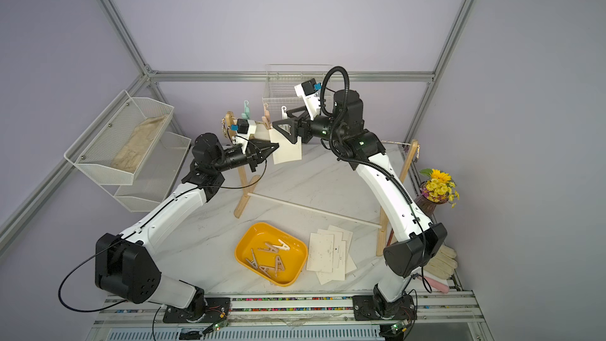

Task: Remove the postcards from the strings
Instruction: Pinch the postcard on the clothesline, then remove the clamp from the clothesline.

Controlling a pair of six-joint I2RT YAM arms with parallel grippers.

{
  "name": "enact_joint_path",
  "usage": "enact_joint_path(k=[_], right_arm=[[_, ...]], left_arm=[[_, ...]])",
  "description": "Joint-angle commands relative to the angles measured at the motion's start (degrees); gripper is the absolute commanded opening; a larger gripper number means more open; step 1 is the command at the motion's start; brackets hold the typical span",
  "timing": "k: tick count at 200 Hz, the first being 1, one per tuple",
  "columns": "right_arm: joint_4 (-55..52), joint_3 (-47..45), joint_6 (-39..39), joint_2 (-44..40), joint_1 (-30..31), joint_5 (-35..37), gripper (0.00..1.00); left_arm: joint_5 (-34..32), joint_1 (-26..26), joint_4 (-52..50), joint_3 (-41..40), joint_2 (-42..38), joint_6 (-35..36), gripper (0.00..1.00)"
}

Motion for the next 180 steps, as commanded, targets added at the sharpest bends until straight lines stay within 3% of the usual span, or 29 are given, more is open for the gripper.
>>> enact_joint_path(k=[1, 19, 71, 153, 180], right_arm=[[-1.07, 1.12, -0.78, 1.25, -0.10, -3.09, 0.80], [-0.55, 1.15, -1.37, 1.52, -0.12, -3.19, 0.78], [4.54, -1.48, -1.99, 0.25, -0.11, -5.98, 0.60], [7.00, -2.34, -2.38, 0.11, -0.05, -5.96, 0.29], [8.49, -2.46, -2.34, -0.44, -0.10, -4.86, 0.24]], left_arm=[[0.93, 0.38, 3.78, 1.05, 0.44, -3.02, 0.00], [0.87, 0.38, 4.17, 1.30, 0.89, -3.88, 0.00], [-1.34, 0.55, -1.03, 5.14, 3.25, -6.27, 0.00], [-0.53, 0.55, -1.11, 5.89, 3.50, -7.89, 0.00], [0.76, 0.48, -0.98, 5.65, 3.27, -8.65, 0.00]])
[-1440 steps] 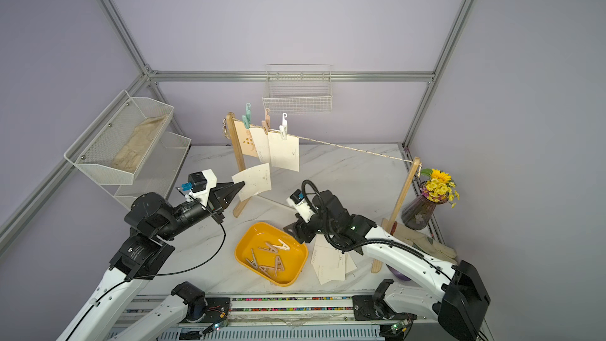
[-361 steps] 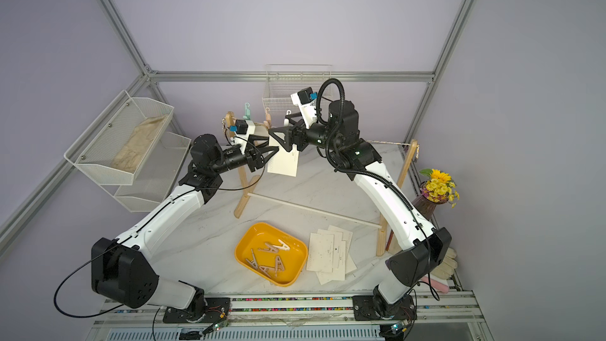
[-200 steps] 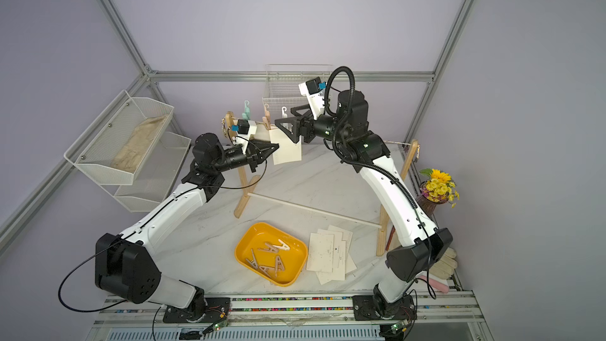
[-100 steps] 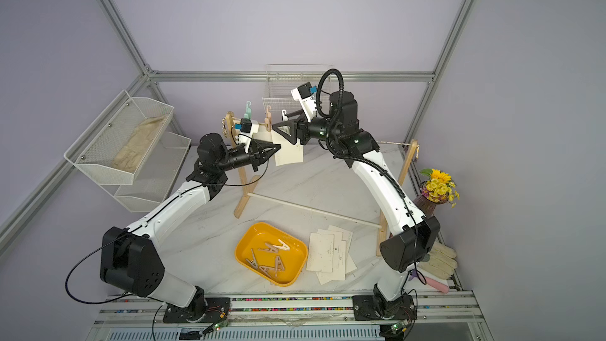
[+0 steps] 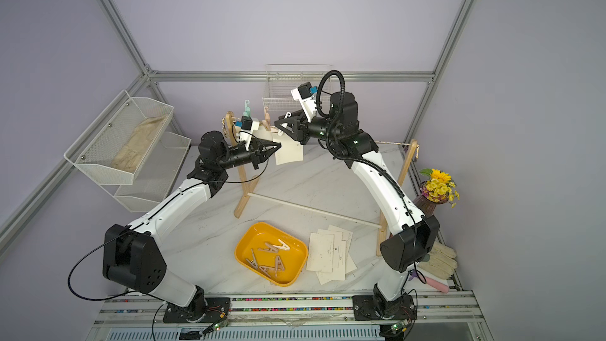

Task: Remove the postcards from the strings
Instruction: Remove the clamp from the clothesline.

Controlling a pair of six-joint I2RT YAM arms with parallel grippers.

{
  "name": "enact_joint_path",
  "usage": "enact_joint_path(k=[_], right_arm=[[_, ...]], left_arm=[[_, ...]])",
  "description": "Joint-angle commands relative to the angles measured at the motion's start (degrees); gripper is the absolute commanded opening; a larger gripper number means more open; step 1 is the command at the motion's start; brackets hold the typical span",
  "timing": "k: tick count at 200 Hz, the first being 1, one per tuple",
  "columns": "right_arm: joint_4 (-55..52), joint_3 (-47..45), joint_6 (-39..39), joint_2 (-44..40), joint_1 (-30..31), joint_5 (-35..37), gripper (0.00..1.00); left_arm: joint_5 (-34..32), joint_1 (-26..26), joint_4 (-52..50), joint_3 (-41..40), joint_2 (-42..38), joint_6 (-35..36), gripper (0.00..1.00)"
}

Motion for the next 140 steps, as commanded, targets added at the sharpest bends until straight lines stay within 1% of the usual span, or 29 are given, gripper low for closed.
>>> enact_joint_path(k=[1, 37, 57, 85, 90, 127, 140], right_arm=[[2.72, -0.62, -0.62, -2.13, 0.23, -0.59, 0.24], [6.29, -1.32, -0.85, -3.71, 0.23, 4.40, 0.21], [8.14, -2.48, -2.10, -5.27, 0.23, 7.64, 0.18], [11.00, -4.74, -3.23, -7.47, 0.23, 11.05, 0.18], [11.45, -5.08, -3.53, -7.93, 0.27, 11.55, 0.18], [15.90, -9.30, -4.78, -11.63, 0.19, 15.69, 0.18], [17.32, -11.11, -4.71, -13.37, 0.23, 15.39, 0.18]], left_arm=[[0.94, 0.21, 0.95, 3.48, -0.46, -1.93, 0.00], [5.88, -0.47, 2.40, 1.08, -1.76, -3.62, 0.00], [6.42, -1.34, 2.47, -2.27, -4.21, -3.45, 0.00], [6.64, -2.39, 2.46, -7.12, -7.60, -2.95, 0.00], [6.72, -2.51, 2.43, -7.84, -10.09, -2.84, 0.00], [7.81, -3.33, 0.54, -11.83, -15.91, -1.34, 0.00], [8.05, -3.49, 0.05, -12.89, -18.47, -0.84, 0.00]])
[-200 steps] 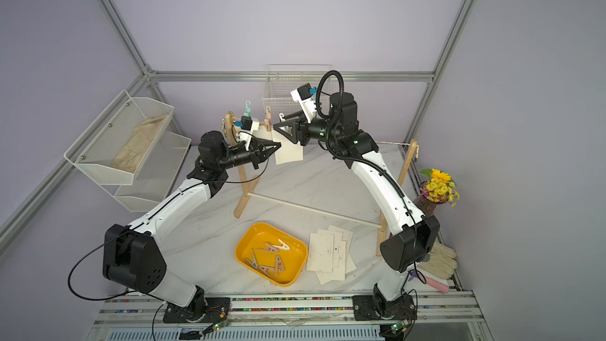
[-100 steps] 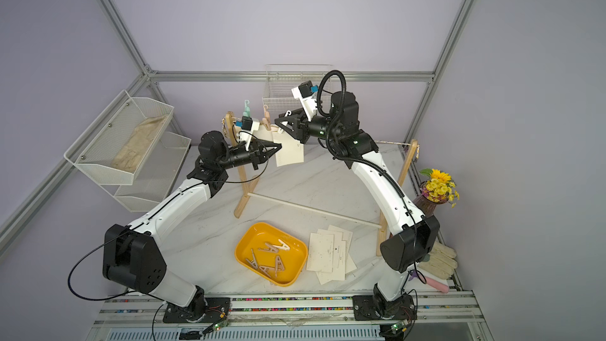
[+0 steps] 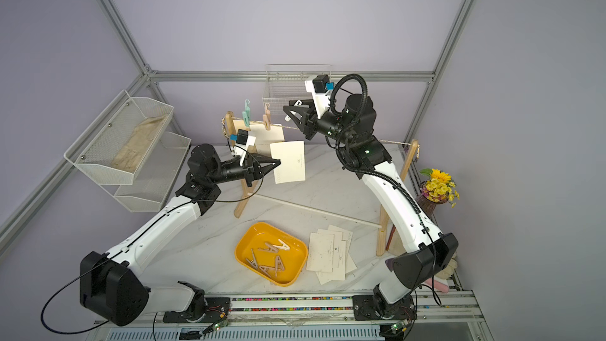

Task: Remove the postcards from the strings
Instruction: Remove the clamp from the clothesline, then place the clamp in the storage box.

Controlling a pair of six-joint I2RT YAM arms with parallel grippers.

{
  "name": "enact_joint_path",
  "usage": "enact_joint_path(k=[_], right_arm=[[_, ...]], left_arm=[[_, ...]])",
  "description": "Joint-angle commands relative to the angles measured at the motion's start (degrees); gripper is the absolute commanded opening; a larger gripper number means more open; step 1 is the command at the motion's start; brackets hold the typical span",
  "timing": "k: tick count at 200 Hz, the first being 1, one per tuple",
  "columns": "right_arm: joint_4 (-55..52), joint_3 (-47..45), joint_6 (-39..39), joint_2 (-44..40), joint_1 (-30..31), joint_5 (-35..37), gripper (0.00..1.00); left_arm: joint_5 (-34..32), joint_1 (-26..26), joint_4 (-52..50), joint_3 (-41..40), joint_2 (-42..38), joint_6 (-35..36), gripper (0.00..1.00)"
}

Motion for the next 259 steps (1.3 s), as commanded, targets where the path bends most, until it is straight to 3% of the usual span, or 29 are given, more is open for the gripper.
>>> enact_joint_path(k=[1, 18, 53, 80, 104, 131, 173, 204, 219, 249, 259], right_arm=[[5.21, -2.57, -1.85, -3.44, 0.23, 2.08, 0.18], [3.67, -3.63, -1.84, -5.66, 0.33, -3.61, 0.20], [2.14, -14.97, -1.06, -16.34, 1.20, -6.55, 0.22], [0.61, -24.59, 1.06, -21.19, 2.98, -9.54, 0.22], [-5.29, -32.14, -1.98, -21.49, 11.02, -6.14, 0.22], [-3.57, -43.78, -0.81, -20.16, 21.24, -1.00, 0.22], [0.36, -54.59, 1.50, -14.05, 31.51, 8.12, 0.24], [0.21, -56.14, 1.34, -11.32, 32.66, 12.17, 0.43], [0.34, -56.61, 1.35, -12.60, 32.66, 15.32, 0.58], [-1.25, -55.79, 3.19, -19.88, 31.95, 29.11, 0.74], [-2.00, -55.47, 2.95, -23.15, 30.45, 30.09, 0.76]], left_arm=[[1.70, -0.43, 0.36, -2.89, -4.95, 1.54, 0.00], [-1.85, -0.38, -1.20, -5.63, -11.51, 4.88, 0.00], [-25.18, -0.60, -10.00, -12.43, -30.91, 16.97, 0.00], [-39.17, -0.52, -15.40, -13.64, -40.48, 22.14, 0.00], [-48.15, -0.52, -15.89, -13.97, -45.08, 24.41, 0.00], [-54.06, -0.52, -15.95, -13.92, -47.17, 25.57, 0.00], [-53.30, -0.56, -17.32, -12.88, -46.54, 25.25, 0.00], [-50.05, -0.52, -19.10, -11.09, -45.69, 24.58, 0.00], [-47.08, -0.51, -20.53, -9.81, -45.27, 24.38, 0.00], [-34.83, -0.48, -24.31, -6.48, -42.16, 23.29, 0.00], [-30.25, -0.60, -25.13, -5.62, -40.73, 22.74, 0.00]])
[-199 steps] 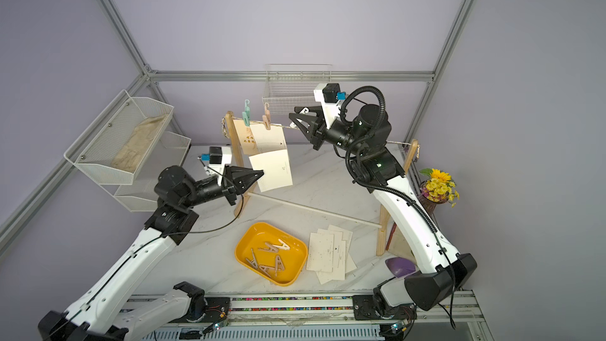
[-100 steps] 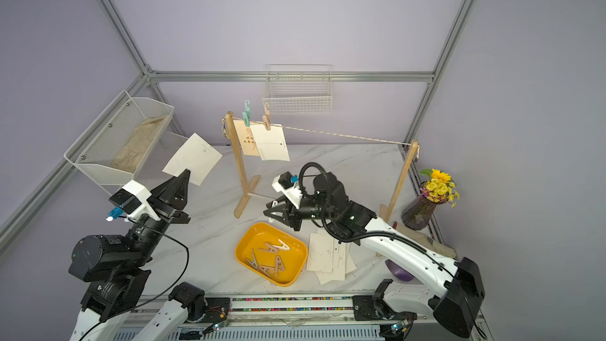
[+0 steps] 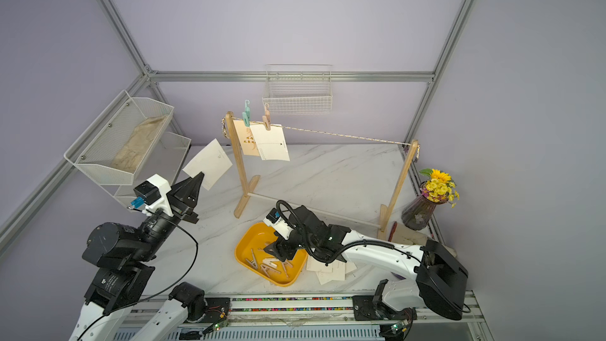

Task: Remove the postcards from the strings
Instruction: Place the clamp in the storage box, then place the postcard on the postcard.

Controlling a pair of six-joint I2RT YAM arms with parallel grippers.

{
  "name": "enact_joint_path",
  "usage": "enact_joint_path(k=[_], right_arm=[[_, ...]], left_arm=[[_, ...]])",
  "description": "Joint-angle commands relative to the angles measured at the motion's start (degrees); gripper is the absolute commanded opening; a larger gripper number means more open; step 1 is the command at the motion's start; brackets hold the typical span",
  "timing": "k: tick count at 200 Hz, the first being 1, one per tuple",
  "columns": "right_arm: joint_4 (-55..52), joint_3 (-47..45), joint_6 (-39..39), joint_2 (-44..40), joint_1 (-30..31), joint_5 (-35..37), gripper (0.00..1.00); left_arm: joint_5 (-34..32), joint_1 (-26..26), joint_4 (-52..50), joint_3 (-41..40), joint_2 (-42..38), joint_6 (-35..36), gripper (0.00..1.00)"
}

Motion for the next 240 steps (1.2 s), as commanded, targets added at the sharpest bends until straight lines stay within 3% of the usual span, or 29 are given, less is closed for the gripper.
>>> enact_joint_path(k=[1, 21, 47, 60, 80, 104, 131, 167, 188, 214, 240], right_arm=[[-0.12, 1.21, 0.53, -8.17, -2.07, 10.22, 0.77], [-2.93, 2.52, 0.75, -13.34, -4.80, 13.13, 0.78], [-5.42, 3.06, 1.47, -22.11, -5.55, 25.55, 0.78], [-5.19, 3.07, 0.56, -27.48, -5.57, 27.90, 0.78], [-5.14, 5.21, -3.81, -34.93, -5.66, 21.74, 0.78], [-5.67, 9.03, -7.78, -40.22, -5.66, 13.49, 0.78], [-4.23, 13.19, -11.56, -42.22, -5.66, 10.12, 0.78], [5.02, 14.35, -12.92, -42.98, -5.66, 7.51, 0.78], [7.15, 15.60, -14.26, -41.19, -5.64, 6.17, 0.78], [7.11, 17.14, -15.44, -38.77, -5.64, 5.78, 0.78], [8.17, 16.73, -15.63, -38.59, -5.66, 4.79, 0.78]], left_arm=[[12.84, -0.21, -2.37, 5.42, 3.14, -1.22, 0.00], [20.62, -0.18, -2.70, 6.84, 6.13, -2.59, 0.00], [29.58, -0.48, -3.27, 8.64, 10.44, -5.59, 0.00], [32.76, -1.57, -4.38, 9.42, 12.90, -6.59, 0.00], [34.62, -5.08, -9.27, 11.74, 16.85, -5.69, 0.00], [32.30, -12.12, -12.31, 12.99, 22.05, -6.23, 0.00], [27.26, -21.10, -11.55, 13.33, 30.58, -14.18, 0.00], [24.41, -28.16, -10.62, 13.43, 43.49, -25.21, 0.00], [26.89, -30.19, -9.17, 15.85, 52.85, -30.70, 0.00], [36.30, -31.03, -7.63, 21.60, 63.67, -37.35, 0.00], [40.46, -32.05, -7.45, 25.80, 71.25, -39.87, 0.00]])
